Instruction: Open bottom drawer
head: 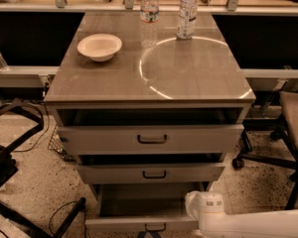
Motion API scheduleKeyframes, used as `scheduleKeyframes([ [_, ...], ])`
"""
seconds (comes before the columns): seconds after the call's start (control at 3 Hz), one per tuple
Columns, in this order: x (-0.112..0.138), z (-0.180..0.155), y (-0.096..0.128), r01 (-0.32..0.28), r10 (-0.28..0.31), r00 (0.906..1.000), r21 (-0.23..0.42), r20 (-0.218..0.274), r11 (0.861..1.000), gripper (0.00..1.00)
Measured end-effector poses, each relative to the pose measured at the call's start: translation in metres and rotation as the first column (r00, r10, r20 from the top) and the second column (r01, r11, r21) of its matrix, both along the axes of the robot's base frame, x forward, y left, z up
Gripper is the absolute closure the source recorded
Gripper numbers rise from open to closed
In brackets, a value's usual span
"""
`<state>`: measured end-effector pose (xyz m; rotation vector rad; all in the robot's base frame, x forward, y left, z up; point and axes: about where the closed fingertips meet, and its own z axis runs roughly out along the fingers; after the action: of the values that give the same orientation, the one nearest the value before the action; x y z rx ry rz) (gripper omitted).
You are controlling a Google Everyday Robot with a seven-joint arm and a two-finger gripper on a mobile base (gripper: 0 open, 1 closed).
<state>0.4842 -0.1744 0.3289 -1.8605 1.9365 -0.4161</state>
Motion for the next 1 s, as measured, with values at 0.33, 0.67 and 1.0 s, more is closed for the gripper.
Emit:
scheduleKeyframes([
  [0.33,0.018,-0.034,-0.009,0.022,-0.02,0.999,0.043,-0.041,0.999,1.0],
  [0.67,0.037,-0.078,-0.011,0.036,-0.028,0.9955,0.092,-0.09,0.995,1.0],
  [1.0,0.051,-0.119,-0.01,0.045,-0.028,0.99,0.124,-0.138,0.991,1.0],
])
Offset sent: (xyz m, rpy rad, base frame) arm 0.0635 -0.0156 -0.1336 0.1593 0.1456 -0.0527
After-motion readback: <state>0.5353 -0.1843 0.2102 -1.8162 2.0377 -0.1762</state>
